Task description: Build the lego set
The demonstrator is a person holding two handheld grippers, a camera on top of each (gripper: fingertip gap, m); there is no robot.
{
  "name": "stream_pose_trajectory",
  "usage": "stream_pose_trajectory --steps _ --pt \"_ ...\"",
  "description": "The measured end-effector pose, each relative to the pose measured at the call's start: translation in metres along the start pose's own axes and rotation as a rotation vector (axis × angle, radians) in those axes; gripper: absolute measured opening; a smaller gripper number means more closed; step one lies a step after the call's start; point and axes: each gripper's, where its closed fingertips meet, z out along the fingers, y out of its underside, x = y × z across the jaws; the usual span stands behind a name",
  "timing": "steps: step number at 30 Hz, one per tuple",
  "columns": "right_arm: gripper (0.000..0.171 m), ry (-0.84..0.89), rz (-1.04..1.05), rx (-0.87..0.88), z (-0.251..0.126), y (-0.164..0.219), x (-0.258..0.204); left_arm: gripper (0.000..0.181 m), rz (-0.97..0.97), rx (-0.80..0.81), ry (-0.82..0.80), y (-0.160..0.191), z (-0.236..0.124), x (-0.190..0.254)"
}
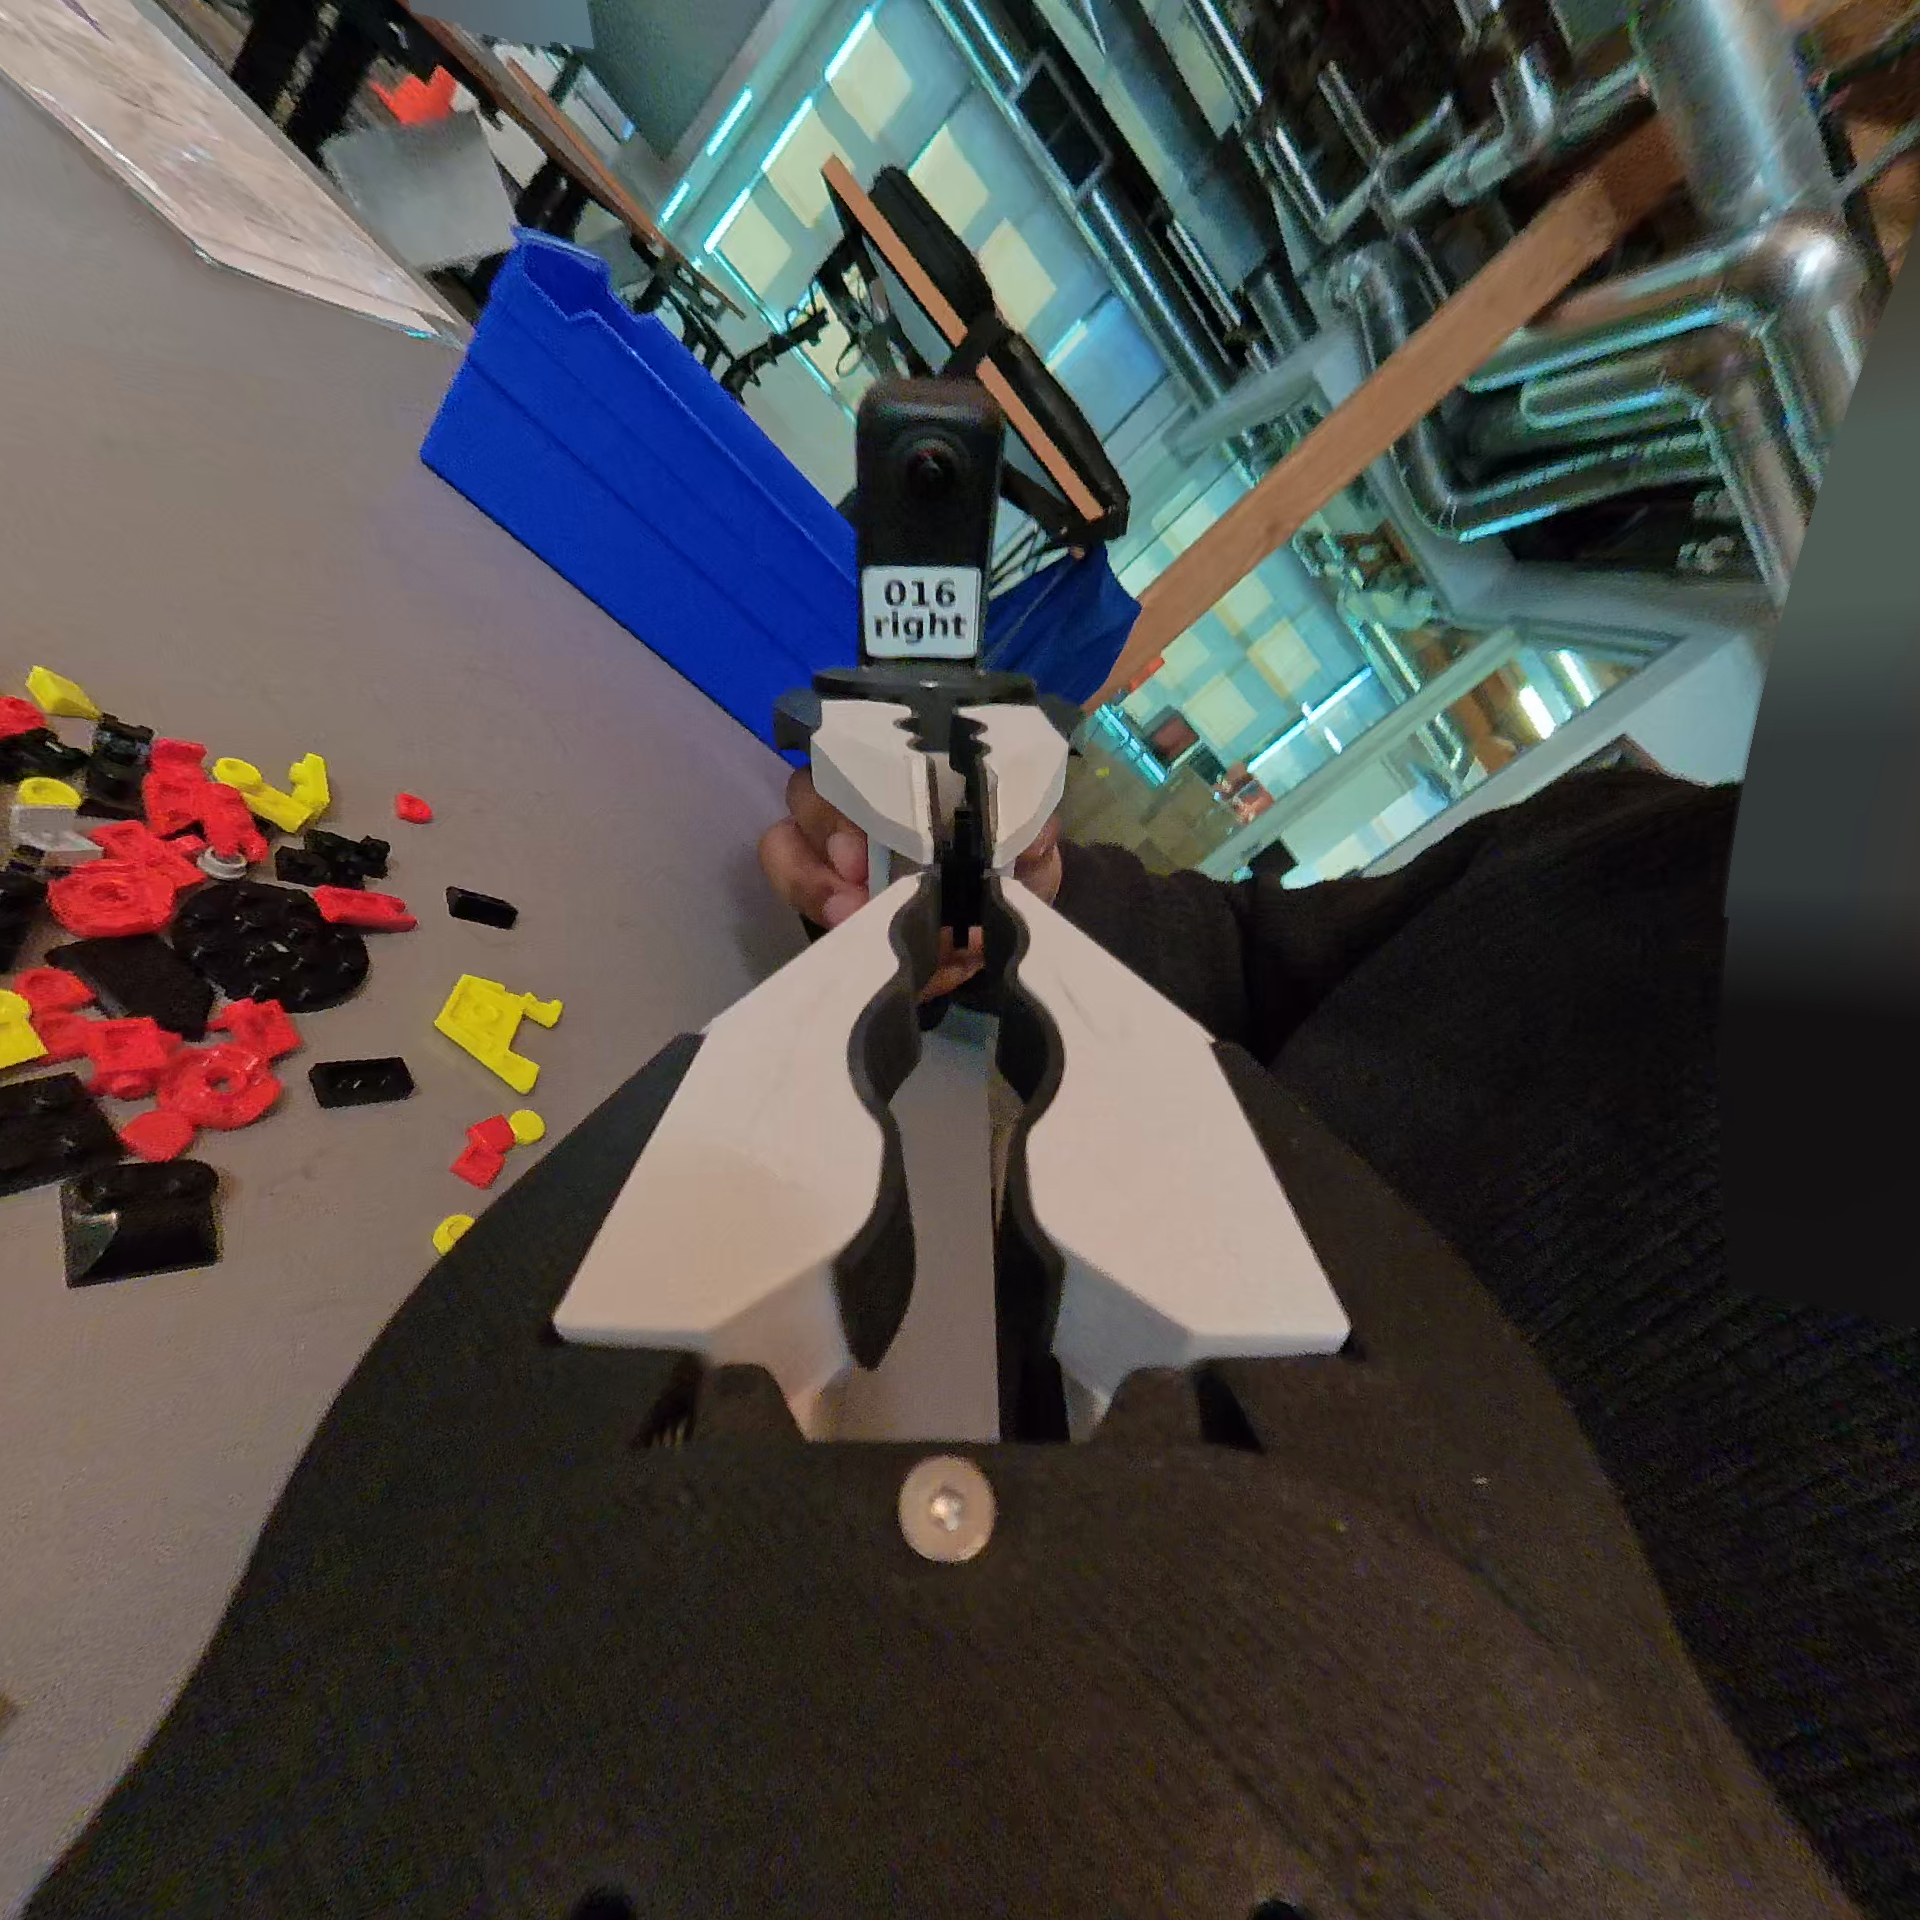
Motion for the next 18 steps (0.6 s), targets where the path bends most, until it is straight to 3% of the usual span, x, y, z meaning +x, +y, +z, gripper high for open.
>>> stream_pose_trajectory --steps 3,5,12,18 --pt "0.022 0.043 -0.050 0.084 -0.003 -0.011 0.004 0.003 -0.097 0.127 0.002 -0.016 -0.007 -0.006" --pt "0.023 0.076 -0.083 0.146 -0.005 -0.020 0.005 0.003 -0.169 0.218 0.001 -0.026 -0.013 -0.012" --pt "0.019 0.190 0.038 0.458 -0.009 -0.043 0.019 0.003 -0.236 0.372 -0.054 -0.034 -0.013 -0.016" --pt "0.013 0.178 0.108 0.492 0.002 -0.036 0.018 0.003 -0.245 0.468 -0.143 -0.033 -0.014 -0.016"
